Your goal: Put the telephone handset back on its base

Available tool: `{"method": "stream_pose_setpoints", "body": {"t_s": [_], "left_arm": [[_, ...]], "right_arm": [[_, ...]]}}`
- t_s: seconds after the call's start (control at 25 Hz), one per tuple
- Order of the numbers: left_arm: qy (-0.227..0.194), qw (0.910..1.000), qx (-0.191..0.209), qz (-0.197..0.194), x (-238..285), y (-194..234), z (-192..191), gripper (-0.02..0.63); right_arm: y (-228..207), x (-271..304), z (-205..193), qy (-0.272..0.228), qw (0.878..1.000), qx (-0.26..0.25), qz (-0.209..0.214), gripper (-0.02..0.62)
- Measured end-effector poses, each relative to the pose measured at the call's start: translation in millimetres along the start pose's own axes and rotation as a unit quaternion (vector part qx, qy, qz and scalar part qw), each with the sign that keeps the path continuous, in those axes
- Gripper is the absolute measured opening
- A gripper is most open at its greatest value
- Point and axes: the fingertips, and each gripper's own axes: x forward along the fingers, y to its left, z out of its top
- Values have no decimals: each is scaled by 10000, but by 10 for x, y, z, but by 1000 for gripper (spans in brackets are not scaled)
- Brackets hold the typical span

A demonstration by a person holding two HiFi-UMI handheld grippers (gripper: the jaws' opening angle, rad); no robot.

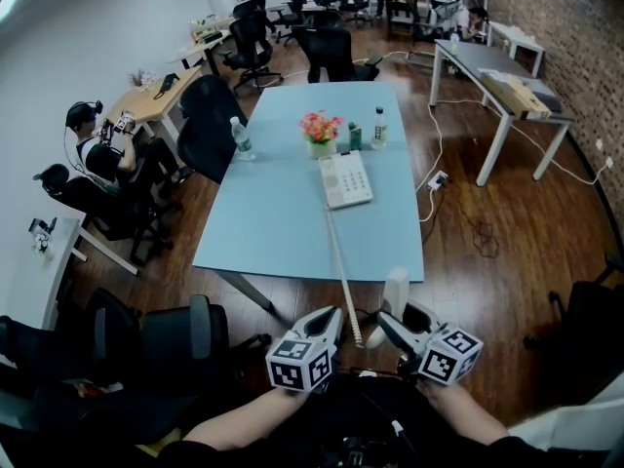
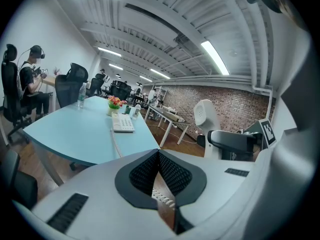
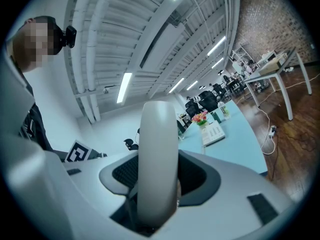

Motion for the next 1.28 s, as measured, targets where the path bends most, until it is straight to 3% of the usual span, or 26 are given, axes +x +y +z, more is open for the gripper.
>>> {"method": "stream_pose_setpoints", "body": {"t_s": [0.96,1.28], "left_arm": [[-14,10000,-49,30,-24,78,9,0],[115,9997,-216,89,59,309,45,0]], "right_arm": [[66,93,7,79,9999,-72,27,235],[-86,308,-19,118,9997,201,-60,235]]}}
